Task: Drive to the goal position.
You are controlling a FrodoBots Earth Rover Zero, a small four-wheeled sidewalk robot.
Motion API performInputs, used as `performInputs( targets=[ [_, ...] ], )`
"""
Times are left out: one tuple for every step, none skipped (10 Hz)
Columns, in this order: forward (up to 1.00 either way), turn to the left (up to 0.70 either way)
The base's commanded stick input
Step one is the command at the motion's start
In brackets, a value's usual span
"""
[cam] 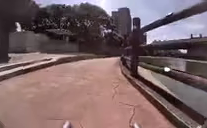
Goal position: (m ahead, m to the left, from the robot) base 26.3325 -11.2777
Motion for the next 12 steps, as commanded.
performInputs(
  targets=[
    [0.7,0.0],
    [0.7,0.0],
    [0.7,0.0],
    [0.7,0.0],
    [0.7,0.0],
    [0.7,0.0],
    [0.7,0.0],
    [0.7,0.0],
    [0.7,0.0],
    [0.7,0.0],
    [0.7,0.0],
    [0.7,0.0]
  ],
)
